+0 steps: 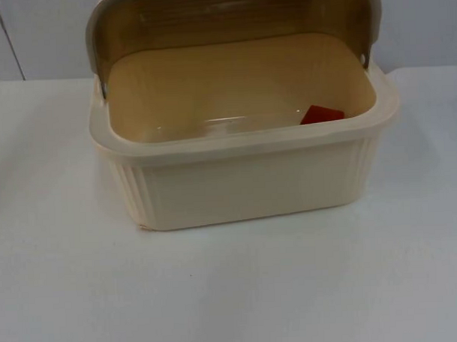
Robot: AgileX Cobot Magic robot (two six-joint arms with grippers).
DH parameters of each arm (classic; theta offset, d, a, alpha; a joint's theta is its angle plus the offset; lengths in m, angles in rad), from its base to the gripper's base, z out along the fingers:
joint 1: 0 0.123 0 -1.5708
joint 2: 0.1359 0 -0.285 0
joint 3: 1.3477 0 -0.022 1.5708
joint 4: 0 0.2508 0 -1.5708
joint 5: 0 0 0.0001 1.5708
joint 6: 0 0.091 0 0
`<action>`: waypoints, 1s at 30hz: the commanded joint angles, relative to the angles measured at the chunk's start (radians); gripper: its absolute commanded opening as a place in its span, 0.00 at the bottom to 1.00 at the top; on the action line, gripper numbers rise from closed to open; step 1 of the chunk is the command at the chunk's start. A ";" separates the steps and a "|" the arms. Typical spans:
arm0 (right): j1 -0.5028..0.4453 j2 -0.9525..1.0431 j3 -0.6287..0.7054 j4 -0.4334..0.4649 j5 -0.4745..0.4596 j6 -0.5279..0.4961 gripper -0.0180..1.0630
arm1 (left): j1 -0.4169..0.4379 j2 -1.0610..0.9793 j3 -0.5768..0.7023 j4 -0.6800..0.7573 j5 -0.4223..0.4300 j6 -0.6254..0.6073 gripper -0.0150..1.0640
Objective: Open the box lid with the left hand, place the block into the box with the right hand, then close the box lid with the left hand.
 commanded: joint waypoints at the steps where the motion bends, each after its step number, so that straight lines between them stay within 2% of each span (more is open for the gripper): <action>1: -0.003 -0.006 -0.008 -0.002 -0.002 0.002 0.98 | -0.006 0.011 0.006 -0.027 0.031 0.018 0.01; 6: -0.003 -0.006 -0.008 -0.002 0.002 0.002 0.98 | -0.006 0.017 0.016 -0.032 0.041 0.042 0.01; 9: -0.003 -0.006 -0.008 -0.002 0.004 0.002 0.98 | -0.006 0.017 0.016 -0.034 0.088 0.050 0.01; 22: -0.003 -0.006 -0.008 -0.002 0.004 0.002 0.98 | -0.006 0.019 0.016 -0.114 0.175 0.156 0.01; 30: -0.003 -0.006 -0.008 -0.002 0.004 0.002 0.98 | -0.006 0.034 0.016 -0.137 0.163 0.152 0.01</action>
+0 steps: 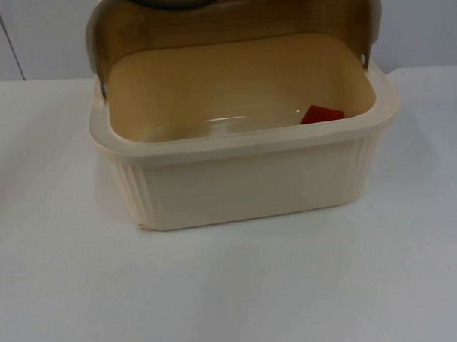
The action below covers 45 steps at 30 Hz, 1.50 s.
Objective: Open the box lid with the left hand, place the block into the box with the right hand, then close the box lid with the left hand.
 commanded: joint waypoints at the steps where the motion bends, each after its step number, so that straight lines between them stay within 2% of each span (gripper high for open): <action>1: -0.003 -0.006 -0.008 -0.002 0.002 0.002 0.98 | -0.006 -0.002 0.005 -0.023 0.001 0.001 0.01; 12: -0.003 -0.006 -0.008 0.000 0.002 0.002 0.98 | -0.006 -0.002 0.017 0.020 -0.037 -0.055 0.01; 18: -0.003 -0.006 -0.008 0.000 0.002 0.002 0.98 | -0.008 -0.006 0.094 0.036 -0.055 -0.082 0.01; 26: -0.003 -0.006 -0.008 -0.001 0.008 0.002 0.98 | -0.053 -0.006 0.133 0.036 -0.057 -0.100 0.01; 35: -0.003 -0.008 -0.008 -0.001 0.014 0.002 0.98 | -0.087 -0.035 0.148 0.116 -0.062 -0.155 0.01; 40: -0.003 -0.008 -0.008 -0.001 0.021 0.004 0.98 | -0.087 -0.081 0.232 0.144 -0.066 -0.155 0.01; 45: -0.003 -0.008 -0.008 0.001 0.021 0.017 0.98 | -0.105 -0.122 0.318 0.172 -0.106 -0.155 0.01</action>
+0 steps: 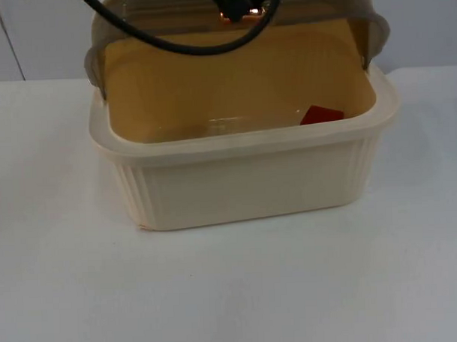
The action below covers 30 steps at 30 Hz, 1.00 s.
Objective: Open the box lid with the left hand, place the block into the box with the right hand, then close the box lid with the left hand.
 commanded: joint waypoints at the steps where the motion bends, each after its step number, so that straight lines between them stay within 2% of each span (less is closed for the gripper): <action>1: -0.003 -0.008 -0.008 0.003 0.003 0.005 0.98 | -0.011 -0.015 0.063 0.070 0.002 -0.012 0.01; 8: -0.003 -0.008 -0.008 0.003 0.005 0.005 0.98 | -0.023 -0.055 0.186 0.075 -0.099 -0.027 0.01; 10: -0.003 -0.008 -0.008 0.003 0.005 0.005 0.98 | -0.035 -0.073 0.250 0.075 -0.158 -0.035 0.01; 12: -0.003 -0.008 -0.006 0.003 0.005 0.005 0.98 | -0.052 -0.103 0.332 0.073 -0.272 -0.046 0.01; 13: -0.003 -0.008 -0.006 0.003 0.005 0.005 0.98 | -0.052 -0.103 0.332 0.073 -0.272 -0.046 0.01; 16: -0.003 -0.008 -0.006 0.003 0.005 0.005 0.98 | -0.078 -0.134 0.411 0.076 -0.401 -0.060 0.01; 20: -0.003 -0.008 -0.006 0.003 0.005 0.005 0.98 | -0.098 -0.156 0.464 0.075 -0.495 -0.087 0.01; 26: 0.040 -0.008 -0.006 -0.008 0.003 0.005 0.98 | -0.115 -0.173 0.537 0.075 -0.575 -0.087 0.01; 30: 0.087 -0.008 -0.006 -0.020 -0.002 -0.010 0.98 | -0.127 -0.175 0.541 0.058 -0.555 -0.087 0.01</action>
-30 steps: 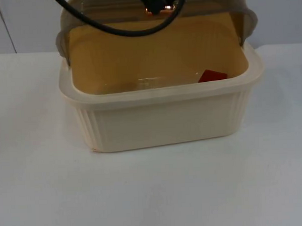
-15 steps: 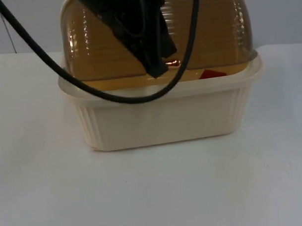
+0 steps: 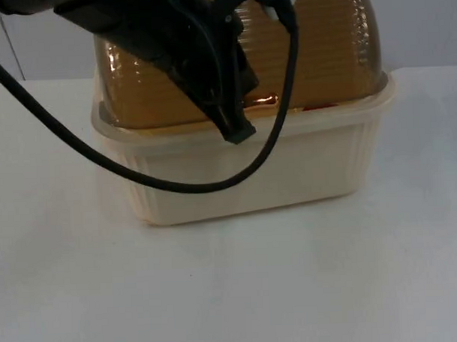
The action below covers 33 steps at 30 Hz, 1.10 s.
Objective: Open the box lid with the left hand, place the block into the box with the right hand, then close the box lid with the left hand.
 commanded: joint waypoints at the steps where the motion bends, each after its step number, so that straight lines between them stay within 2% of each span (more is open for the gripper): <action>1: 0.027 -0.008 -0.006 -0.026 -0.010 -0.011 0.98 | -0.011 -0.009 0.006 0.006 -0.015 -0.009 0.01; 3: 0.031 -0.008 -0.006 -0.026 -0.010 -0.011 0.98 | -0.018 -0.011 0.006 0.017 0.014 -0.009 0.01; 7: 0.031 -0.008 -0.006 -0.026 -0.014 -0.007 0.98 | -0.061 -0.009 0.006 0.024 0.174 0.034 0.01; 9: 0.031 -0.008 -0.006 -0.021 -0.016 -0.007 0.98 | -0.064 -0.009 0.006 0.024 0.198 0.037 0.01; 10: 0.031 -0.008 -0.006 -0.021 -0.021 -0.003 0.98 | -0.070 -0.009 0.006 0.017 0.251 0.039 0.01; 13: 0.031 -0.008 -0.006 -0.021 -0.025 0.009 0.98 | -0.072 -0.036 0.003 -0.015 0.340 0.005 0.01; 15: 0.031 -0.008 -0.006 -0.021 -0.025 0.009 0.98 | -0.072 -0.046 0.003 -0.034 0.352 0.005 0.01; 19: 0.031 -0.008 -0.006 -0.021 -0.034 0.011 0.98 | -0.072 -0.154 0.002 -0.139 0.432 0.005 0.01; 21: 0.031 -0.008 -0.006 -0.021 -0.034 0.011 0.98 | -0.072 -0.180 0.002 -0.152 0.433 0.005 0.01; 24: 0.031 -0.008 -0.006 -0.021 -0.034 0.011 0.98 | -0.072 -0.278 -0.003 -0.218 0.351 -0.003 0.01; 25: 0.031 -0.008 -0.006 -0.021 -0.034 0.011 0.98 | -0.072 -0.278 -0.003 -0.218 0.351 -0.003 0.01; 27: 0.031 -0.008 -0.006 -0.021 -0.034 0.011 0.98 | -0.072 -0.337 -0.017 -0.222 0.240 -0.022 0.01; 30: 0.031 -0.008 -0.006 -0.017 -0.028 0.011 0.98 | -0.072 -0.415 -0.032 -0.225 -0.032 -0.060 0.01; 31: 0.031 -0.008 -0.006 -0.017 -0.024 0.011 0.98 | -0.072 -0.438 -0.032 -0.225 -0.149 -0.072 0.01; 32: 0.031 -0.008 -0.006 -0.017 -0.024 0.011 0.98 | -0.072 -0.438 -0.032 -0.225 -0.149 -0.072 0.01; 33: 0.031 -0.008 -0.006 -0.017 -0.022 0.011 0.98 | -0.072 -0.455 -0.032 -0.225 -0.266 -0.086 0.01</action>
